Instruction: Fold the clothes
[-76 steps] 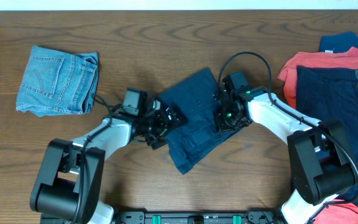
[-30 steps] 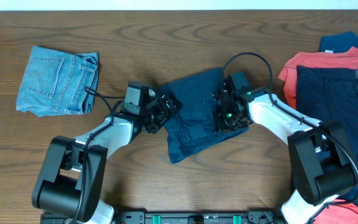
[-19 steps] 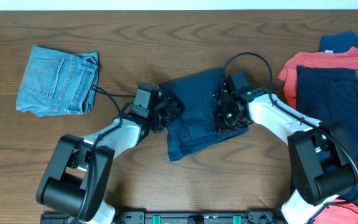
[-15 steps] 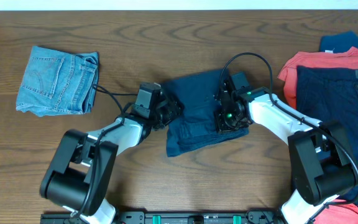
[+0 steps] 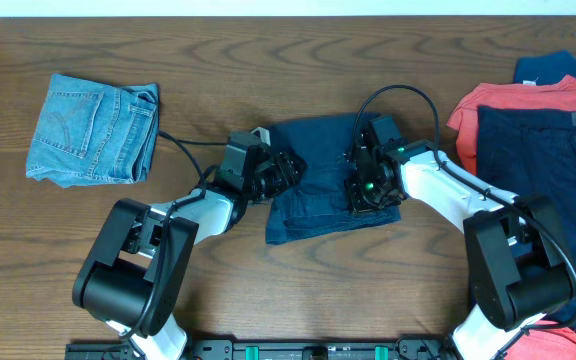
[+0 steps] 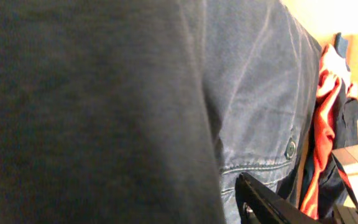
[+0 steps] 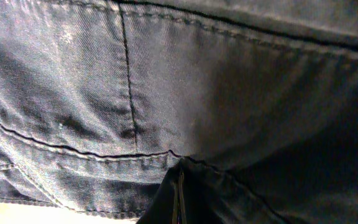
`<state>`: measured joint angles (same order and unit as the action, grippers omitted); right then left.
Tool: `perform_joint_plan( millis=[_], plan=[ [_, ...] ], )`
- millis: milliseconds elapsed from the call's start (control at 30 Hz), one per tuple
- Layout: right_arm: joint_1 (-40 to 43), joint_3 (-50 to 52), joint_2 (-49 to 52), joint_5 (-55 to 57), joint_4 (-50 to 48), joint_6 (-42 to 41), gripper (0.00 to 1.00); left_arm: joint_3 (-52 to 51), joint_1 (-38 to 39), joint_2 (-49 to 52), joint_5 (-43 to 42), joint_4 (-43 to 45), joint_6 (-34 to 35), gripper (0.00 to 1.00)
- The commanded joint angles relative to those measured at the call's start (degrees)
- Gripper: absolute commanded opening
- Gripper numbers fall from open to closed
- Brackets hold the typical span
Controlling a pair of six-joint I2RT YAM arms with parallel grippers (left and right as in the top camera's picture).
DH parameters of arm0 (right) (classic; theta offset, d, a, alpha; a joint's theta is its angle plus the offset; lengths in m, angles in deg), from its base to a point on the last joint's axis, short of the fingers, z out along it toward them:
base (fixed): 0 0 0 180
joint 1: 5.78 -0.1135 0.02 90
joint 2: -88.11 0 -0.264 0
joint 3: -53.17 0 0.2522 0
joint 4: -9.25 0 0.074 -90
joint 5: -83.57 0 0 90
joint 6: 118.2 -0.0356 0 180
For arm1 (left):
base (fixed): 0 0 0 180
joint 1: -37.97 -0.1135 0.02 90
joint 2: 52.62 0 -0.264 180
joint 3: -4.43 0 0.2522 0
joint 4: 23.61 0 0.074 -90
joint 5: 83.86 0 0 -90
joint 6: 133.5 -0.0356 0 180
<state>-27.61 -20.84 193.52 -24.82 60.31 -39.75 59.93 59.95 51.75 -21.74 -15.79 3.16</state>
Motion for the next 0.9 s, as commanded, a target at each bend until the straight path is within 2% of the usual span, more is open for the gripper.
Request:
perform_joint_plan(
  millis=[0,100,200,300,400,500,600,733,867],
  plan=[
    [0.11,1.03,0.26,1.49,0.22,-0.15,0.01,-3.26,1.09,4.66,-1.25,-2.69,-5.05,0.59],
    [0.11,1.03,0.26,1.51,0.20,-0.15,0.01,-3.26,1.18,4.94,-0.48,-2.47,-5.75,0.58],
    [0.11,1.03,0.26,1.53,0.22,-0.15,0.01,-3.26,1.57,5.73,-0.22,-1.09,-5.73,0.47],
    [0.11,1.03,0.26,1.88,0.24,-0.15,0.01,-3.26,2.27,6.75,-0.20,0.79,-5.73,0.42],
    [0.11,1.03,0.26,1.92,0.37,-0.15,0.01,-3.26,2.43,6.82,-0.20,1.09,-5.73,0.24],
    [0.13,1.01,0.24,1.92,0.44,-0.15,0.01,-3.26,1.97,6.40,-1.20,1.05,-5.75,0.19],
    [0.37,0.70,-0.09,1.90,1.03,-0.11,0.01,-3.21,0.87,5.22,-3.34,0.55,-6.49,0.07],
    [2.10,-2.38,-2.54,1.88,6.40,1.44,0.01,-2.64,-2.32,1.09,-6.12,-5.90,-8.33,0.06],
    [4.59,-7.19,-7.02,1.88,11.58,2.29,0.01,-2.60,-6.99,-7.21,-11.17,-10.80,-9.79,0.06]
  ],
)
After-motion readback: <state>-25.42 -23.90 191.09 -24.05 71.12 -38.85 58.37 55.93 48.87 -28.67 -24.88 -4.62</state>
